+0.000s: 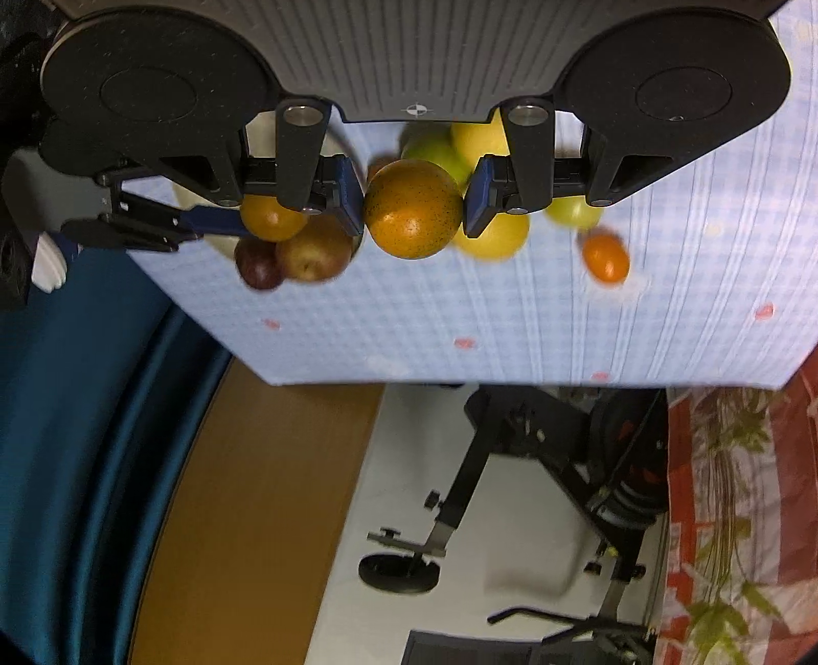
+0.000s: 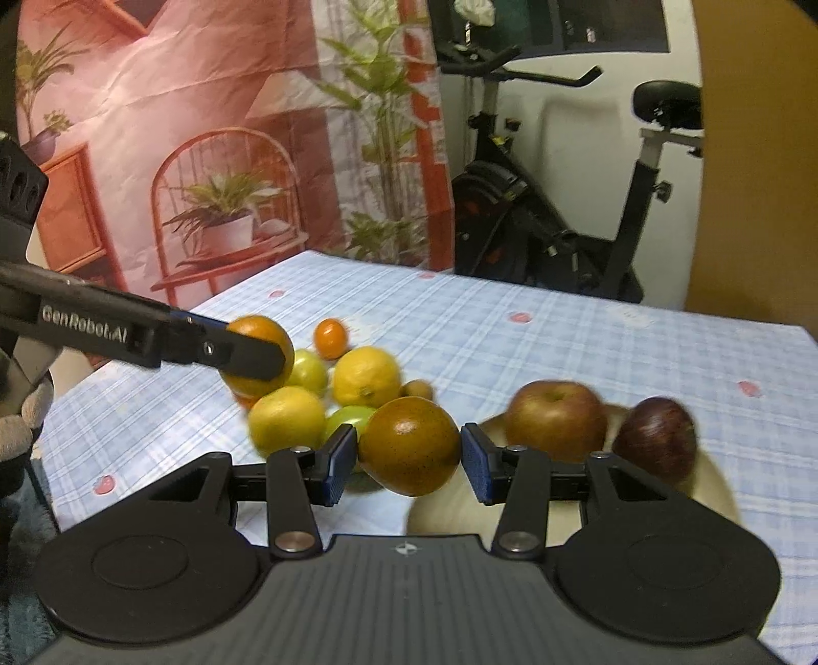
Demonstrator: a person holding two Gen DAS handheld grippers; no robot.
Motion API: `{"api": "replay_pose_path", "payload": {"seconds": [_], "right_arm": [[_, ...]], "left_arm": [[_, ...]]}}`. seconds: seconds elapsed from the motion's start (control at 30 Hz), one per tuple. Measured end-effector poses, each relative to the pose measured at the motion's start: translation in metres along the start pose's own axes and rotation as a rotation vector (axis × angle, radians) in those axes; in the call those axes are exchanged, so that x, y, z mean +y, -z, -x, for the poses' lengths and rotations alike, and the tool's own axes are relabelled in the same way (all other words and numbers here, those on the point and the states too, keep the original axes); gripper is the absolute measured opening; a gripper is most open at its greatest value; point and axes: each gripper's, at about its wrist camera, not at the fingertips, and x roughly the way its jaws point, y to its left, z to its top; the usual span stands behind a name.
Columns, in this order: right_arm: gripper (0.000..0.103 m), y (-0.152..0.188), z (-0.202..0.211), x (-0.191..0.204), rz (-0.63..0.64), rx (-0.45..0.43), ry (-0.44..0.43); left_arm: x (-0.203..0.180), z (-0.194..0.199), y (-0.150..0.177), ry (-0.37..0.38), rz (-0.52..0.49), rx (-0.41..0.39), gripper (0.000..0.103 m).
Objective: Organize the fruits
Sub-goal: 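Lift the brown orange with the left tool and carry it over the plate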
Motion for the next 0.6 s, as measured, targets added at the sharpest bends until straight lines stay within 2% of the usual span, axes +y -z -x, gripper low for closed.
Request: {"api": "replay_pose_path", "payload": {"seconds": [0.17,0.4,0.6], "right_arm": [[0.047,-0.009,0.012,-0.018,-0.015,-0.037,0.043],[0.047,-0.013,0.033,-0.047,-0.04,-0.082,0.124],[0.047,0.002,0.035,-0.074,-0.074,-0.036,0.195]], "left_arm": [[-0.014,-0.004,-0.026,0.013,-0.031,-0.053,0.045],[-0.032,-0.032,-0.023,0.044,-0.047,0.006,0.045],[-0.05,-0.057,-0.008,0.068,-0.115,0.077,0.045]]}}
